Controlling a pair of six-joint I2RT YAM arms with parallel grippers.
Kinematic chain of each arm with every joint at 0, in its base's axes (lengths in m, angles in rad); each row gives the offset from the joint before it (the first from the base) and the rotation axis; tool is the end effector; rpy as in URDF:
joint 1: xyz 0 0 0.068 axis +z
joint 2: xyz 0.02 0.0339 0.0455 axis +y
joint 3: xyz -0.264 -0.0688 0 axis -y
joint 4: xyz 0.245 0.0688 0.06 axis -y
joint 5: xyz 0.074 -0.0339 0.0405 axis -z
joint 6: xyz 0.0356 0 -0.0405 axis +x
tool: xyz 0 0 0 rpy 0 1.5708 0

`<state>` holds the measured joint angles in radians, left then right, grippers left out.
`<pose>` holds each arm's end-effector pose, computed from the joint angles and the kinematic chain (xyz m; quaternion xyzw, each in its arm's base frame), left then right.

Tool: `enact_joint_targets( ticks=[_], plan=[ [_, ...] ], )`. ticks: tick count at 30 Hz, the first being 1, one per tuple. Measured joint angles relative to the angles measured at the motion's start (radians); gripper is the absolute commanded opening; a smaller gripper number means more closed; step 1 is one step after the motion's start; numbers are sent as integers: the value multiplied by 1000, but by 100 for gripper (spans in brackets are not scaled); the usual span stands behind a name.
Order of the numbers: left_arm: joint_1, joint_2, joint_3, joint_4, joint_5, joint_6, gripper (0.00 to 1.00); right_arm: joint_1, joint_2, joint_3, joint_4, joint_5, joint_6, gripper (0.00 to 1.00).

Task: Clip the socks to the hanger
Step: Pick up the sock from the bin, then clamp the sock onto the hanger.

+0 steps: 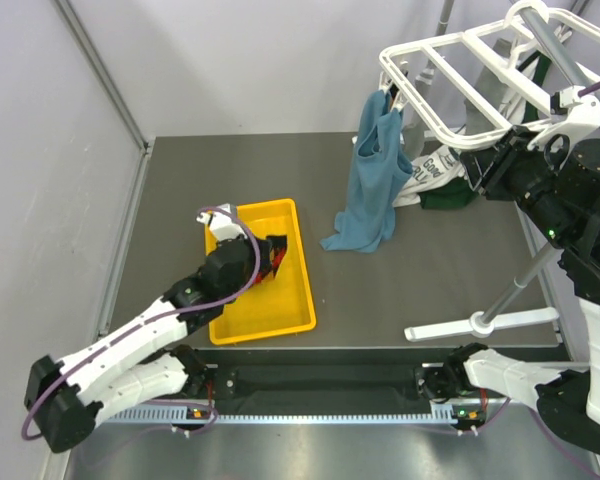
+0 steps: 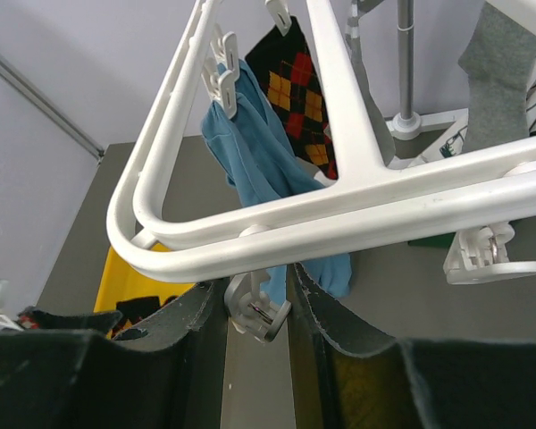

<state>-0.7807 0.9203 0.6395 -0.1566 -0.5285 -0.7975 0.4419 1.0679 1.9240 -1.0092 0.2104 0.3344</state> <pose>0.1597 -0.1330 0.2690 -0.1471 0.8132 -0.2125 0.5215 0.1076 0.0427 0.5526 0.0277 0.7575 0.1712 0.6294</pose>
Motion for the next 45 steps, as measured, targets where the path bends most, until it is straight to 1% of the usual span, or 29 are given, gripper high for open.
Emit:
enact_joint_targets(
  ticks=[2, 4, 7, 9, 12, 15, 17, 20, 24, 28, 37, 45],
  plan=[
    [0, -55, 7, 100, 113, 130, 0, 0, 0, 0, 0, -6, 1, 0],
    [0, -63, 48, 168, 243, 237, 0, 0, 0, 0, 0, -19, 2, 0],
    [1, 14, 172, 243, 470, 354, 0, 0, 0, 0, 0, -42, 6, 0],
    [1, 79, 261, 283, 612, 404, 0, 0, 0, -1, 1, -51, 7, 0],
    [1, 190, 389, 362, 809, 440, 0, 0, -3, -15, 11, -62, 8, 0],
    [1, 348, 546, 441, 989, 445, 0, 0, -6, -27, 21, -73, 10, 0],
    [1, 454, 632, 505, 1086, 423, 0, 0, -8, -33, 27, -81, 10, 0],
    [1, 576, 693, 626, 1196, 354, 0, 0, -9, -40, 41, -92, 10, 0],
    [1, 716, 735, 802, 1296, 216, 0, 0, -16, -48, 52, -108, 10, 0],
    [-2, 822, 814, 911, 1354, 102, 0, 0, -28, -55, 62, -119, 10, 0],
    [-22, 887, 1004, 1040, 1403, -17, 0, 0, -53, -98, 96, -159, 21, 0],
    [-37, 893, 1023, 1072, 1430, -50, 0, 0, -58, -98, 105, -184, 28, 0]
  ],
)
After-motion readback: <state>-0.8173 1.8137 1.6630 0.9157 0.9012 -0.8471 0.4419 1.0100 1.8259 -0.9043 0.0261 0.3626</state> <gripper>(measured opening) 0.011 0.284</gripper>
